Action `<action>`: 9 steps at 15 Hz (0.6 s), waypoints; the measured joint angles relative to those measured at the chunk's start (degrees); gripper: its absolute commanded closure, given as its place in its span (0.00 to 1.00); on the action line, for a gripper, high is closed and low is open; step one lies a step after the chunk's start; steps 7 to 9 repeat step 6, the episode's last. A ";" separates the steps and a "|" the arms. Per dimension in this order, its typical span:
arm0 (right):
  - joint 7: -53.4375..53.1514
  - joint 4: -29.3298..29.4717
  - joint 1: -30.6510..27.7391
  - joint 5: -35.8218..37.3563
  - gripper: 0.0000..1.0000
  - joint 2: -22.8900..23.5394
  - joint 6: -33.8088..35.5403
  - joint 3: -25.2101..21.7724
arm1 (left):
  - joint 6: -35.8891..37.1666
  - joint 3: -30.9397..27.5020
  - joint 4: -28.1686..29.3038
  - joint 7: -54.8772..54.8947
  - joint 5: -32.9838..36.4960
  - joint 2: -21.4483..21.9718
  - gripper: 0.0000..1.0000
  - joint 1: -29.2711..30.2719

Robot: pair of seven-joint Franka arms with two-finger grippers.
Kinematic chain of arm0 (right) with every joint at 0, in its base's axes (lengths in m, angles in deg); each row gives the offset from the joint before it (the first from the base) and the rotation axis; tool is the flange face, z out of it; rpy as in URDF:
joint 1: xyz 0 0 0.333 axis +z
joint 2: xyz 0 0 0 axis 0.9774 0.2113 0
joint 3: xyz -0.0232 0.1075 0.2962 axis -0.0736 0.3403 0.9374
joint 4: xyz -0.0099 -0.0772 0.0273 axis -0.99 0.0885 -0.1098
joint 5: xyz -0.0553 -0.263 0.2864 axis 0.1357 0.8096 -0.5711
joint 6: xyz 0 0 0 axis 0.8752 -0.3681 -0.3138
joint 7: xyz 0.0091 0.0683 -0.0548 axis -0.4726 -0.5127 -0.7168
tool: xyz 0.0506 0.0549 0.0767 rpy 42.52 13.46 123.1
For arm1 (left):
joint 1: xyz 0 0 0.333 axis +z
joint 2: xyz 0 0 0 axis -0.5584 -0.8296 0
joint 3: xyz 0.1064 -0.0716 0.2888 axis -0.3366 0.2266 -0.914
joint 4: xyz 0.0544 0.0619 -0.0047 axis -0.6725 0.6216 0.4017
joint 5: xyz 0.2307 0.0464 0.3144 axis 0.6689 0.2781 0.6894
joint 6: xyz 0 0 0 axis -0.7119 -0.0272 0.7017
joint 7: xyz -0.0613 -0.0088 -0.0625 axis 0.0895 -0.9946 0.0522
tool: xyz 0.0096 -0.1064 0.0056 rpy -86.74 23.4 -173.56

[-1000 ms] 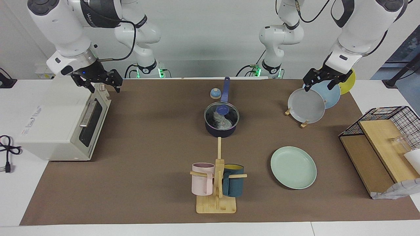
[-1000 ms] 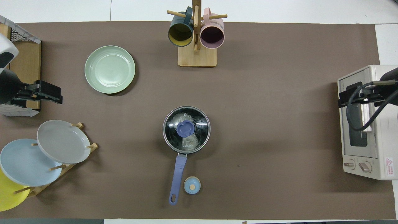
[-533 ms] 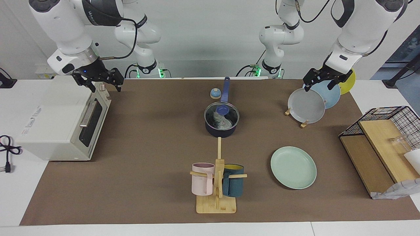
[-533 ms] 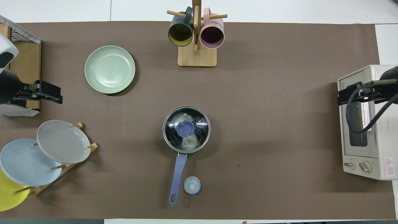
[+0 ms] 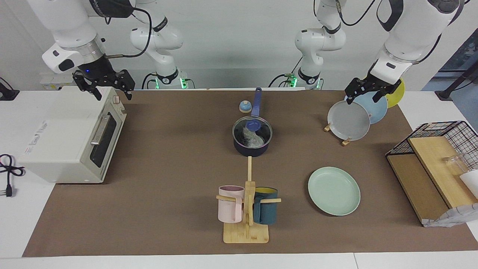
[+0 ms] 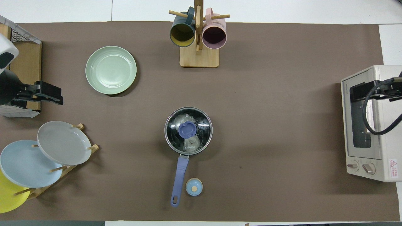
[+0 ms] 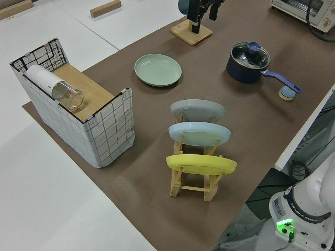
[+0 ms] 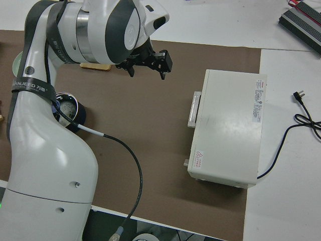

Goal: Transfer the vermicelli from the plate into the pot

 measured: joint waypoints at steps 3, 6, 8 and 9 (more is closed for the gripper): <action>0.00 0.05 0.03 0.00 0.00 0.00 0.27 0.25 | 0.00 0.00 0.00 0.00 0.00 0.00 0.00 0.00; 0.00 0.12 0.06 0.00 0.00 0.00 1.13 0.42 | 0.00 0.00 0.00 0.00 0.00 0.00 0.00 0.00; 0.00 0.12 0.06 0.00 0.00 0.00 1.13 0.42 | 0.00 0.00 0.00 0.00 0.00 0.00 0.00 0.00; 0.00 0.12 0.06 0.00 0.00 0.00 1.13 0.42 | 0.00 0.00 0.00 0.00 0.00 0.00 0.00 0.00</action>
